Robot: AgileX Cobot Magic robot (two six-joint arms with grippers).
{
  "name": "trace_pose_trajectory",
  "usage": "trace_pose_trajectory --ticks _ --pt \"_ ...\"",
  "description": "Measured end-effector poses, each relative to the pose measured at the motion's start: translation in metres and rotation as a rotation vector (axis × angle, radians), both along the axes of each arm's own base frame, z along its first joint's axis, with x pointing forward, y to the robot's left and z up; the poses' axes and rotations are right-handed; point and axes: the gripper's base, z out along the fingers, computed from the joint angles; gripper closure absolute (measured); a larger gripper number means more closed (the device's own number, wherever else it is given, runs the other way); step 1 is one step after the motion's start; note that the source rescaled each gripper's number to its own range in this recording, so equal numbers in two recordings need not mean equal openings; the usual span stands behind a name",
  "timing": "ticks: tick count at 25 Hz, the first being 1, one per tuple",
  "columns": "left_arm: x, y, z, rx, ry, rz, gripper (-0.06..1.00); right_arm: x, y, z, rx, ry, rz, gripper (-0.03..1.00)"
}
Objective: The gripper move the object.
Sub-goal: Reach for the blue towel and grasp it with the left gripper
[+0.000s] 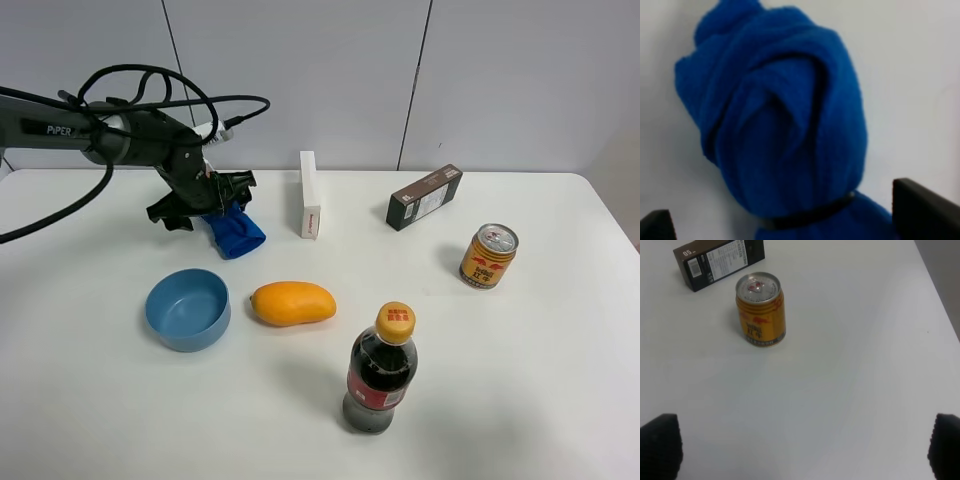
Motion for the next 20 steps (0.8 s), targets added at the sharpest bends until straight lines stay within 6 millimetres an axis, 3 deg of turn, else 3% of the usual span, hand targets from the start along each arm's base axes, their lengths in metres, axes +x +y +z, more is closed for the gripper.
trace_pose_trajectory --ticks 20 --pt "0.008 -0.003 -0.030 0.024 -0.037 -0.055 0.18 0.000 0.000 0.000 0.000 0.000 0.000 -0.03"
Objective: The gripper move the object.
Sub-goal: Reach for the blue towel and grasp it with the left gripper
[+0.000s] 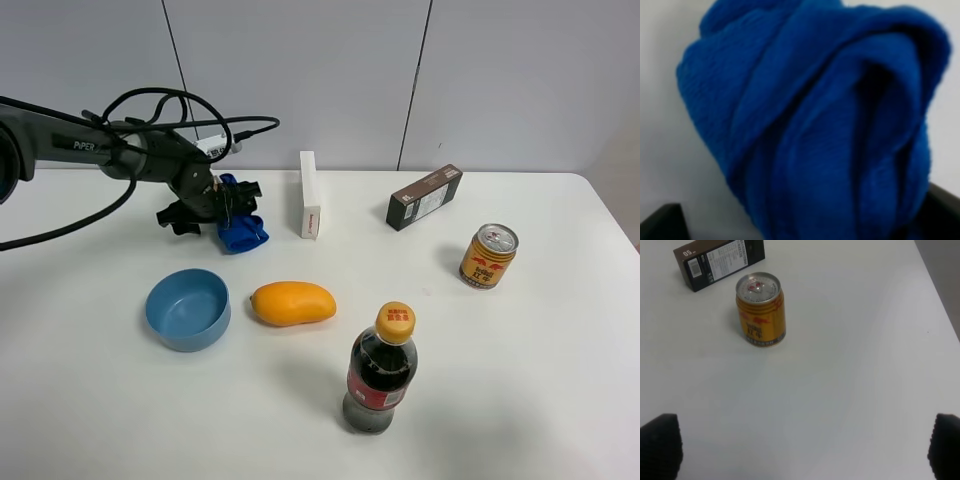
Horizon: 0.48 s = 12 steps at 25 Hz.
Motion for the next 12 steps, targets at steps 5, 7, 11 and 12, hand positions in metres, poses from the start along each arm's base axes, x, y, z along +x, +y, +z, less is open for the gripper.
trace_pose_trajectory --ticks 5,7,11,12 --pt "0.0010 -0.0007 0.0003 -0.005 -0.010 -0.004 0.18 0.0000 0.0000 0.0000 0.000 0.000 0.000 -0.03" --pt "0.0011 -0.0008 0.0004 -0.006 -0.012 -0.005 0.21 0.0000 0.0000 0.0000 0.000 0.000 0.000 -0.03" --pt "0.0012 -0.0064 0.0016 -0.008 -0.019 -0.017 0.58 0.0000 0.0000 0.0000 0.000 0.000 0.000 -0.03" --pt "0.0018 -0.0099 0.0039 -0.008 -0.023 -0.023 0.71 0.0000 0.0000 0.0000 0.000 0.000 0.000 -0.03"
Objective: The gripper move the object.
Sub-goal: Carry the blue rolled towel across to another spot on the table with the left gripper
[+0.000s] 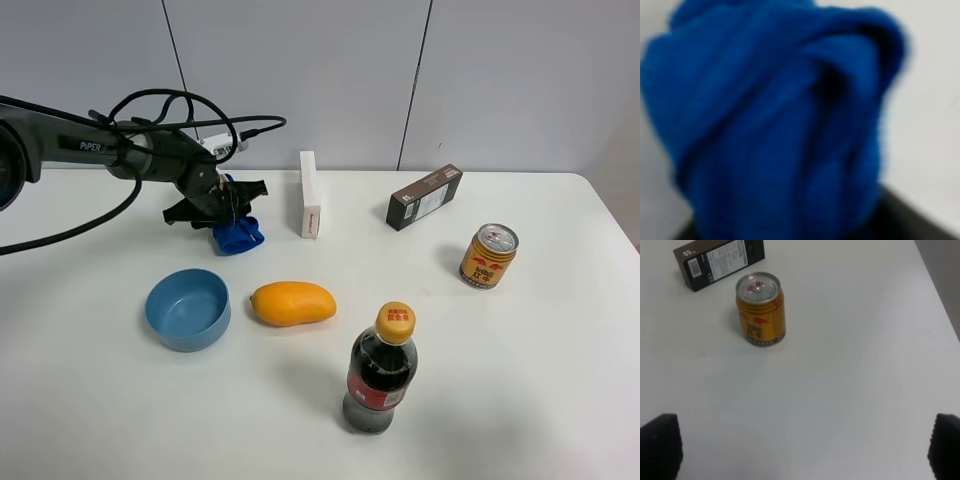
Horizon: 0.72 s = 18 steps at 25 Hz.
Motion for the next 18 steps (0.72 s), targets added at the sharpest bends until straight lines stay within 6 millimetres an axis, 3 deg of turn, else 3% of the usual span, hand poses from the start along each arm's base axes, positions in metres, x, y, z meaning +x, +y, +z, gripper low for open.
trace_pose_trajectory --ticks 1,2,8,13,18 --pt "0.001 -0.003 0.002 0.002 -0.001 -0.003 0.87 0.000 0.000 0.000 0.000 0.000 0.000 -0.03" --pt "0.003 -0.006 0.006 0.004 -0.006 -0.005 0.94 0.000 0.000 0.000 0.000 0.000 0.000 -0.03" --pt "0.012 -0.023 0.043 0.070 -0.084 -0.132 0.94 0.000 0.000 0.000 0.000 0.000 0.000 -0.03" --pt "0.005 -0.027 0.108 0.148 -0.231 -0.307 0.94 0.000 0.000 0.000 0.000 0.000 0.000 -0.03" --pt "-0.018 -0.039 0.173 0.231 -0.392 -0.489 0.94 0.000 0.000 0.000 0.000 0.000 0.000 -0.03"
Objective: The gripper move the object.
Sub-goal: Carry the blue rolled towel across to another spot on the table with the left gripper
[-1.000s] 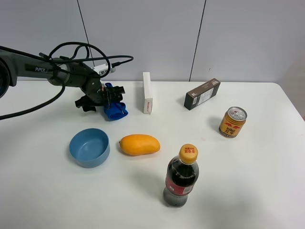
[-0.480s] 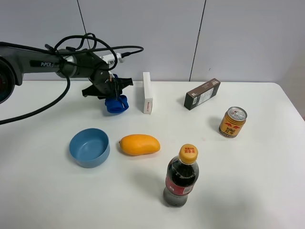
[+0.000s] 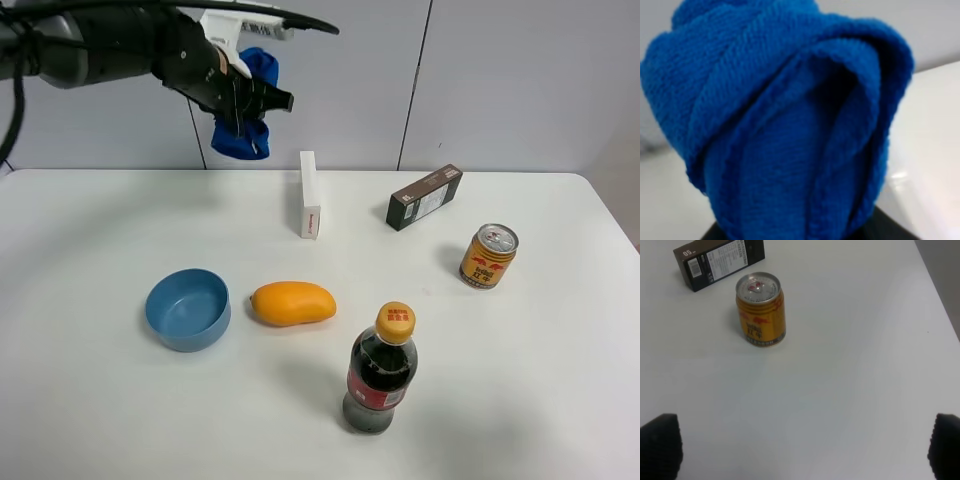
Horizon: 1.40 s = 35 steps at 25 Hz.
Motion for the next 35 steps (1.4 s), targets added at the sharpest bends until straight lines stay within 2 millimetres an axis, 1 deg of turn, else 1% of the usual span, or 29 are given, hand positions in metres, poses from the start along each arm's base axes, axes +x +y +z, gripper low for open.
trace_pose_trajectory --ticks 3,6,9,12,14,16,22,24,26,29,35 --pt "-0.019 -0.016 0.027 -0.015 -0.052 -0.076 0.94 0.000 0.000 0.000 0.000 0.000 0.000 -0.03" --pt "-0.037 -0.034 0.043 -0.087 -0.059 -0.121 0.94 0.000 0.000 0.000 0.000 0.000 0.000 -0.03" --pt "-0.050 -0.054 0.046 -0.175 -0.037 -0.151 0.94 0.000 0.000 0.000 0.000 0.000 0.000 -0.03" --pt "-0.061 -0.071 0.043 -0.181 -0.019 -0.201 0.94 0.000 0.000 0.000 0.000 0.000 0.000 -0.03" --pt "-0.064 -0.079 0.037 -0.117 -0.037 -0.268 0.94 0.000 0.000 0.000 0.000 0.000 0.000 -0.03" --pt "-0.068 -0.086 0.030 -0.014 -0.058 -0.360 0.94 0.000 0.000 0.000 0.000 0.000 0.000 -0.03" --pt "-0.087 -0.109 -0.010 0.427 -0.065 -0.760 0.94 0.000 0.000 0.000 0.000 0.000 0.000 -0.03" --pt "-0.091 -0.115 -0.024 0.526 -0.063 -0.872 0.94 0.000 0.000 0.000 0.000 0.000 0.000 -0.03" --pt "-0.092 -0.120 -0.034 0.580 -0.070 -0.949 0.94 0.000 0.000 0.000 0.000 0.000 0.000 -0.03" --pt "-0.091 -0.125 -0.047 0.609 -0.079 -1.020 0.94 0.000 0.000 0.000 0.000 0.000 0.000 -0.03" --pt "-0.087 -0.132 -0.060 0.627 -0.146 -1.076 0.94 0.000 0.000 0.000 0.000 0.000 0.000 -0.03"
